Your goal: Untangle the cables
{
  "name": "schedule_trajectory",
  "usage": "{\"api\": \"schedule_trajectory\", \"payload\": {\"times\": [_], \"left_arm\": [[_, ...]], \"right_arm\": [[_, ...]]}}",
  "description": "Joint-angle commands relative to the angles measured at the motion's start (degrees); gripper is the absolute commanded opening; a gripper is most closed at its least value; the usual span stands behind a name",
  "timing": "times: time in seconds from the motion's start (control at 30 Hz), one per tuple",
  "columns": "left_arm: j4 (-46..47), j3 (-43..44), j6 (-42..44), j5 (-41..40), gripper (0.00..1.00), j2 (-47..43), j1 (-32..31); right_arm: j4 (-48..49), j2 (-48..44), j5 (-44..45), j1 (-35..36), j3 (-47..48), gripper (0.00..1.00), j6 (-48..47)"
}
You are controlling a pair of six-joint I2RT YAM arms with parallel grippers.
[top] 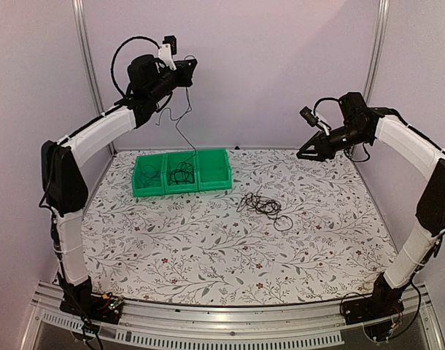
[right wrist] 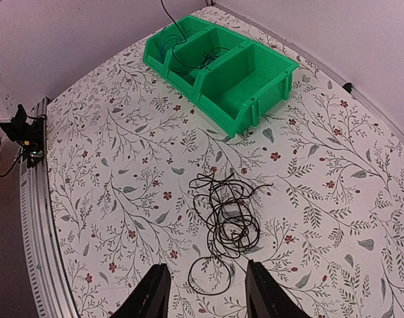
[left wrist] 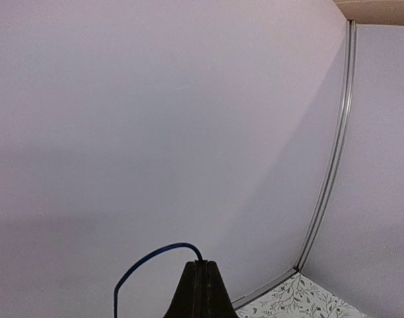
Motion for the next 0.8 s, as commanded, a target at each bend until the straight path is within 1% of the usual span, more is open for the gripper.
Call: {"api": "schedule_trajectory", "payload": {"times": [0.0, 0.17, 0.37, 0.77], "left_arm": [[3.15, -5.07, 2.11, -0.8, 0.0, -5.27, 0.68], [2.39, -7.53, 2.98, -1.95, 0.0, -6.64, 2.29], [-0.86, -11.28, 0.31, 1.87, 0.0, -5.81, 2.16], [3.86, -23.76, -8.23, 5.76, 0.0, -6.59, 0.9]], "right_arm": [[0.31, -2.17, 0.61, -0.07, -1.07, 0.43, -0.64], [0.33, -1.77, 0.69, -0.04, -0.62, 0.43, -0.65], [0.32, -0.97, 0.75, -0.09, -0.04, 0.43, -0.72], [0.23, -0.82, 1.18, -0.08, -0.63, 0.43, -1.04]]}}
